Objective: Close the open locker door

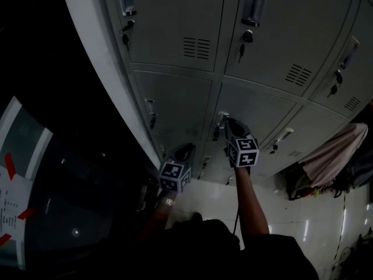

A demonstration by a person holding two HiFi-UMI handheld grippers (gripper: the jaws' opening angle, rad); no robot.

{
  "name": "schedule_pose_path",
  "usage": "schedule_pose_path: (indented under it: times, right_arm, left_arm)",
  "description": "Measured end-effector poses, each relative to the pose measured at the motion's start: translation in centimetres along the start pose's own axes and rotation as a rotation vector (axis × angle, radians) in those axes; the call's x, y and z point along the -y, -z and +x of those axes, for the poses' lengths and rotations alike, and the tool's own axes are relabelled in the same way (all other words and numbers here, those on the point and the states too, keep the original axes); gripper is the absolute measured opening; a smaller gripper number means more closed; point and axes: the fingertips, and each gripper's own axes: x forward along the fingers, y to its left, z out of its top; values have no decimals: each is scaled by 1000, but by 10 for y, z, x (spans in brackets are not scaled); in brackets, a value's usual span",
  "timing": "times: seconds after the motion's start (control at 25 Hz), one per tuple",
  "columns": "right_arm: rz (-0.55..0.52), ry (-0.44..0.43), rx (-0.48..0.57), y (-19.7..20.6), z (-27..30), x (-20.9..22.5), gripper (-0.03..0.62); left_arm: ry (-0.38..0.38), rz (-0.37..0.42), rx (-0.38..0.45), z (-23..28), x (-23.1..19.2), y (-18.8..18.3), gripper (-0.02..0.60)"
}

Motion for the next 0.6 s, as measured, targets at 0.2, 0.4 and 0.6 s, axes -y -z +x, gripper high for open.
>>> schedule_pose_path:
  times: [0.2,0.4,0.6]
  right_arm:
    - [60,14,-8,-3,-11,-1,5]
    - [76,40,9,-1,-60,-29,5]
    - [110,80,-20,37,-127,-66,5]
  left_arm:
    - [15,-1,-2,-13,8,1,35]
    - [44,32,-8,-40,22,-3,35]
    - [85,14,-51,-71,53,22,35]
